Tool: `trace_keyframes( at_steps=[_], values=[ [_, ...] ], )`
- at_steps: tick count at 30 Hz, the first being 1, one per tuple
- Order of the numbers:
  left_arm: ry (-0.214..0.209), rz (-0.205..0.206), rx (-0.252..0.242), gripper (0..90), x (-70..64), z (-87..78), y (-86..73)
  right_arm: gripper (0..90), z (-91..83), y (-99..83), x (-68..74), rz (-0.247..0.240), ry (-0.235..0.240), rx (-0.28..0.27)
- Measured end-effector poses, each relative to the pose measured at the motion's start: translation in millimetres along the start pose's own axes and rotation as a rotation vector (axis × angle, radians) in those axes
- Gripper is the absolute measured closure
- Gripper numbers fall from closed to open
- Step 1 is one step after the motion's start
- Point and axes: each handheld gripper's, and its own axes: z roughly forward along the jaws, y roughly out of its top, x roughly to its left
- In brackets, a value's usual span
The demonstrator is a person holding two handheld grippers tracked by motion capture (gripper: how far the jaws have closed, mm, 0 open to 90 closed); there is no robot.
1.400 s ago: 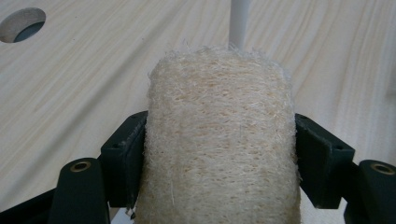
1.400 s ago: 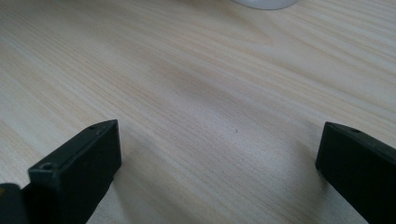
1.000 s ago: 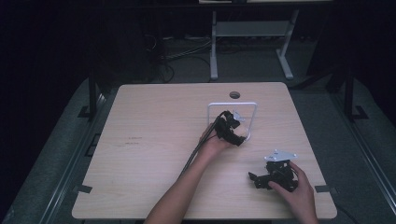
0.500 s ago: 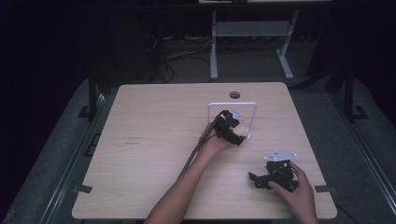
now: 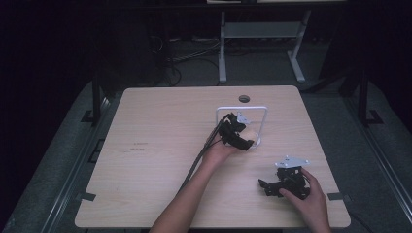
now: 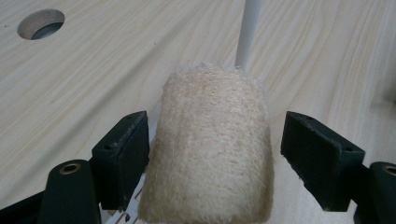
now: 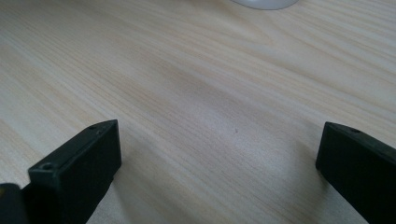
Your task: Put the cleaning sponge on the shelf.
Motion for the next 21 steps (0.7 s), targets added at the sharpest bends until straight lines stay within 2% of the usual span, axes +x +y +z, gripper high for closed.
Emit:
trace_keyframes(
  at_steps=[3, 12, 13, 19, 21],
  values=[
    [-0.003, -0.016, -0.021, 23.4, 0.1, -4.9, -2.6, 0.0, 0.0, 0.0, 0.0, 0.000, 0.000, 0.000],
    [0.003, -0.004, -0.035, 24.7, 0.9, -20.5, -9.0, 0.0, 0.1, 0.0, 0.2, 0.003, 0.003, -0.002],
    [0.002, 0.008, -0.034, 25.1, 1.3, -22.8, -9.6, 0.0, 0.1, 0.0, 0.1, 0.002, 0.002, -0.002],
    [0.019, 0.001, -0.052, 27.7, -0.8, -35.6, -15.4, 0.0, 0.0, 0.0, 0.3, 0.004, 0.003, -0.001],
    [0.022, 0.000, -0.063, 31.8, -0.7, -40.2, -17.9, 0.0, -0.2, 0.1, 0.2, 0.003, 0.001, 0.000]
  ],
)
